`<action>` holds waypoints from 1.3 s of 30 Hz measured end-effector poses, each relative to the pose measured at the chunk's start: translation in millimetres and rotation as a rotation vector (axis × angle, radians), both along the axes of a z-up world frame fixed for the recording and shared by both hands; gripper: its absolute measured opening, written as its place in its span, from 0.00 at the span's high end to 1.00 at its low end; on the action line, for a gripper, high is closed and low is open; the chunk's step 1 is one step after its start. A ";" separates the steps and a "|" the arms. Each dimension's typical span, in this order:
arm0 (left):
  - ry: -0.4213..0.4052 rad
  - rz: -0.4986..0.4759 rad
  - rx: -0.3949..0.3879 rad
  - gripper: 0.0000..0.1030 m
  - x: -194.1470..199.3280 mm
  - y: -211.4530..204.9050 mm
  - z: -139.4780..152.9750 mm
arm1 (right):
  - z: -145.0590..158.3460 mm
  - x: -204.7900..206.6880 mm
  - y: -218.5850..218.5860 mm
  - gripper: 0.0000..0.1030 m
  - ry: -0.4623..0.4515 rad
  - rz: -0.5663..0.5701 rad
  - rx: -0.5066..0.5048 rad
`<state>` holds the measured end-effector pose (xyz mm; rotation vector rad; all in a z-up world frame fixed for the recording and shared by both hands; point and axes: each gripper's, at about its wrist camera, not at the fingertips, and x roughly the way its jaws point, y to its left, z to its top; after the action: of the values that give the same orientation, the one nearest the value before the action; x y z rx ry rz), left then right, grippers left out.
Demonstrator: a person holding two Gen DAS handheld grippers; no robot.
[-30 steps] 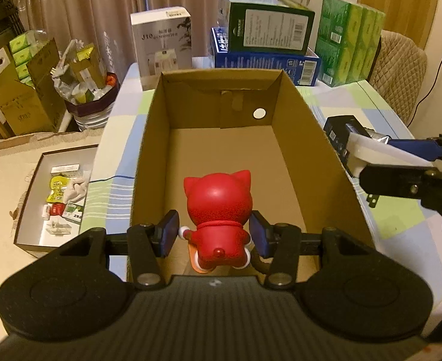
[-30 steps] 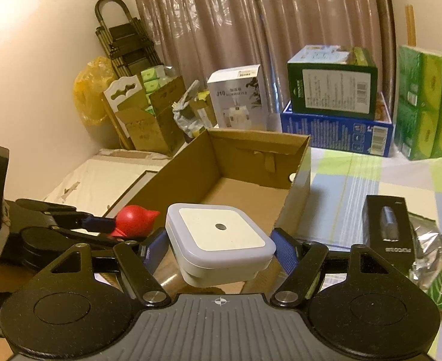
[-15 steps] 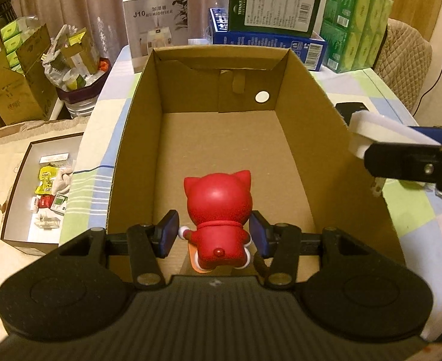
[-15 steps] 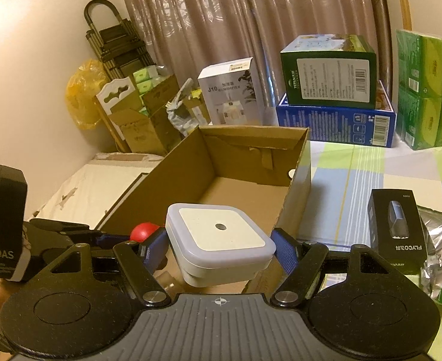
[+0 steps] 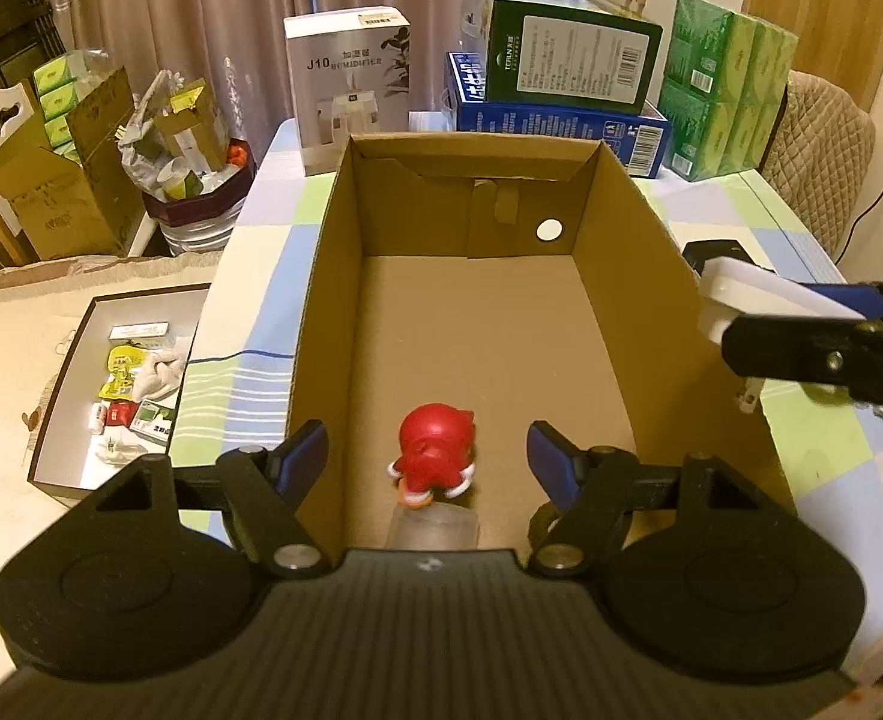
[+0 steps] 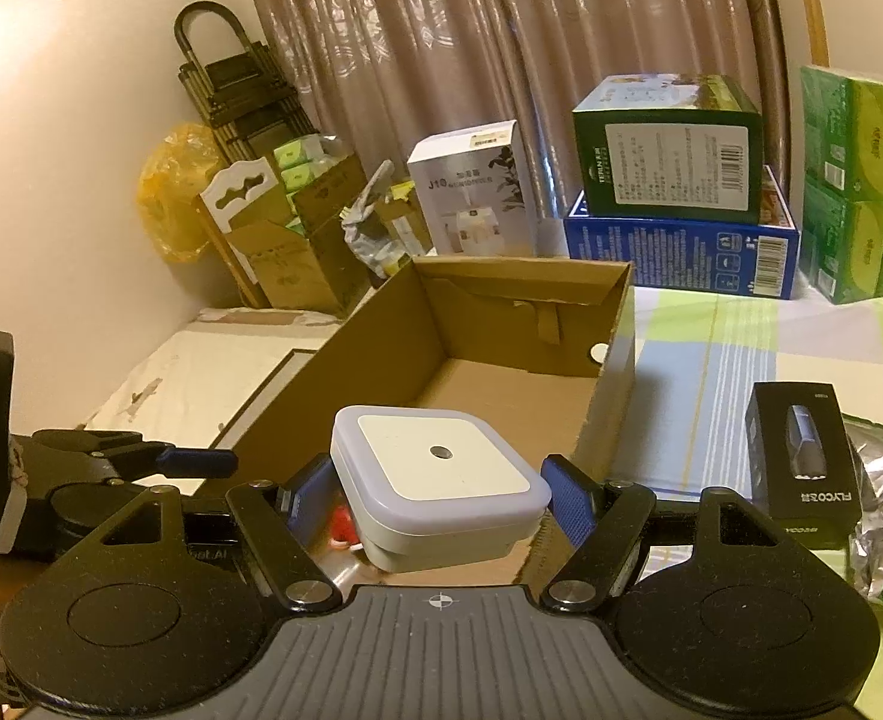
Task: Organize objects
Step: 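Open the left gripper to drop the red figure while the right releases the white box inside, then move both empty tools back over the table items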
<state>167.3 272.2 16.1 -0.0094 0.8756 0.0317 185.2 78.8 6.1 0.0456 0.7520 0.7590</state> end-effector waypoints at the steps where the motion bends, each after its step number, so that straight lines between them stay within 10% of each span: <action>1: -0.001 0.001 -0.001 0.33 -1.7 0.8 -0.1 | 0.4 -0.2 1.1 0.31 0.003 0.000 0.002; 39: -0.096 -0.008 -0.046 0.19 -56.6 -50.9 42.7 | 33.4 -47.4 -111.3 0.20 -0.077 -0.165 0.031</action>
<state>110.6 221.3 58.8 -0.0506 0.7798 0.0036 137.8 -32.5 39.5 0.1049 0.6550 0.6122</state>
